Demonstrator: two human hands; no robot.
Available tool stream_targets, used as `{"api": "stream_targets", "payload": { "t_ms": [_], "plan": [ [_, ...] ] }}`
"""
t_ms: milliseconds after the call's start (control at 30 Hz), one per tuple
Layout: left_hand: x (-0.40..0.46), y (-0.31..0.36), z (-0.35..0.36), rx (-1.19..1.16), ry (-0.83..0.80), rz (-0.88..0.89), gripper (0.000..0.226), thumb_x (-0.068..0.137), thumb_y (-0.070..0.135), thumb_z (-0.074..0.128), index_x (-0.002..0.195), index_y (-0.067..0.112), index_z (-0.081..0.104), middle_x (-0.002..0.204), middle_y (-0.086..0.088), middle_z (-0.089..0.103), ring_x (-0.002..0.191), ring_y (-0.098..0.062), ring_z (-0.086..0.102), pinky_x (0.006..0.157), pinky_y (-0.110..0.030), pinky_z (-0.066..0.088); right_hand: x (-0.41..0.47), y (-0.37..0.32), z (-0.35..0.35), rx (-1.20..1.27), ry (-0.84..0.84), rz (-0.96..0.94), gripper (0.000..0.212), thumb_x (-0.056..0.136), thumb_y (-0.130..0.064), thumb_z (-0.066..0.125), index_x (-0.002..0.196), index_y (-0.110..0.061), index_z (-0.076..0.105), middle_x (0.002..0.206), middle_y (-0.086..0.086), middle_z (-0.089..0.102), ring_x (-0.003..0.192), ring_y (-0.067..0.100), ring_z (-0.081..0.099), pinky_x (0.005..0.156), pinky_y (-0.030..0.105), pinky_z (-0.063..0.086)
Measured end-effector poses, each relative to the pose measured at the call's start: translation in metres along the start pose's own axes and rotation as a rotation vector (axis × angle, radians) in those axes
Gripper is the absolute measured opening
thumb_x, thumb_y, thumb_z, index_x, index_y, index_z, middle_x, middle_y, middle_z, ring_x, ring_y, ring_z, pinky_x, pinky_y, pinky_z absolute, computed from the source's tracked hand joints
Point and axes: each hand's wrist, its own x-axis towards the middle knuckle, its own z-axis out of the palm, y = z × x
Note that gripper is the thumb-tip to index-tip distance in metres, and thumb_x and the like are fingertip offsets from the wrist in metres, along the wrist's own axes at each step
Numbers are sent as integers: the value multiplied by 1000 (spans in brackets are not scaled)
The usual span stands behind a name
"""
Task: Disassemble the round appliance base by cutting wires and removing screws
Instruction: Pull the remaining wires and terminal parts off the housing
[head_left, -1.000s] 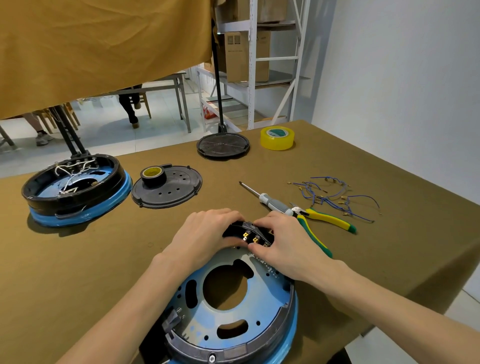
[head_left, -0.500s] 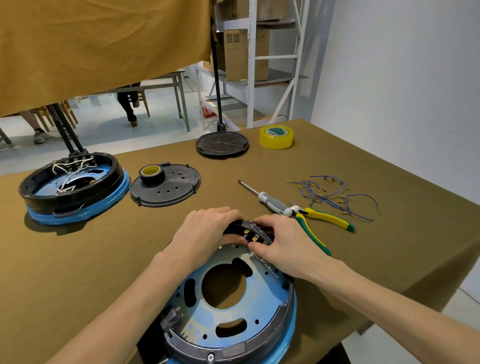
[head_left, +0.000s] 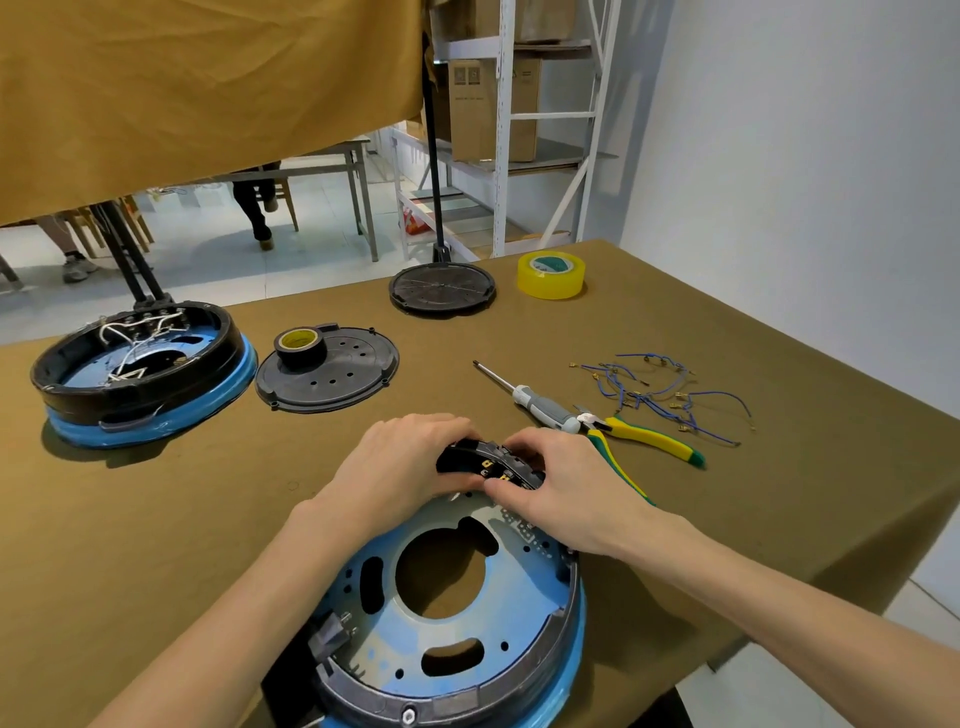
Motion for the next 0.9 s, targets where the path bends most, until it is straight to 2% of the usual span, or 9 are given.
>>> {"api": "stream_targets", "payload": {
  "t_ms": [133,200,267,433,533,633,733,833,900],
  "plan": [
    [16,-11,-11,94,-29,-1,68,69,81,61,116,33,68,112,17,65,104,-9,57,87,-30,47,2,3,-7,32,3,109,43,93,-63,55,88,-22,69,67,-12,63,60,3,57,55,21,39],
    [24,-10,-19,246,-99,32,76,70,87,52,122,34,66,121,16,61,113,-12,50,96,-31,37,5,7,-14,58,-26,144,44,99,-52,53,81,-15,69,63,-6,61,58,10,54,58,31,42],
    [25,-3,-28,280,-151,19,74,72,87,52,126,38,63,124,16,57,118,-13,46,100,-34,34,6,10,-20,52,-51,156,32,98,-45,59,88,-19,75,77,-7,71,73,10,64,72,34,52],
    [-23,29,-21,-78,53,-258,8,98,43,62,99,35,63,96,18,56,93,-12,55,81,-32,48,6,8,-22,93,-132,132,29,96,-47,65,96,-21,79,86,-7,75,79,5,68,74,27,53],
    [-38,48,-1,-325,-147,-368,25,104,43,51,122,31,62,114,15,59,107,-7,57,95,-31,49,9,4,-23,61,-145,116,29,92,-48,71,92,-19,80,82,-1,76,77,11,69,74,32,53],
    [-29,47,3,-414,-177,-359,29,107,19,45,133,22,56,127,5,56,121,-15,53,106,-35,43,12,3,-28,127,-162,186,29,89,-49,74,85,-21,81,74,2,75,65,7,66,69,30,53],
    [-17,39,-4,-444,-223,-375,38,104,5,42,135,18,59,132,2,60,124,-16,56,110,-36,44,11,7,-39,376,-269,312,18,96,-30,70,96,-14,79,84,0,79,80,11,76,83,31,62],
    [-8,36,-11,-449,-253,-372,32,108,14,42,133,20,60,115,9,66,98,-9,66,93,-33,53,3,10,-45,542,-436,323,18,97,-7,64,113,-5,72,98,9,79,92,22,77,86,34,62],
    [-7,40,-12,-435,-266,-354,30,109,26,39,130,23,61,101,16,62,81,1,60,85,-30,52,-1,11,-43,476,-422,255,20,95,-5,65,113,-5,74,94,12,78,83,19,76,77,31,62]
  ]
}}
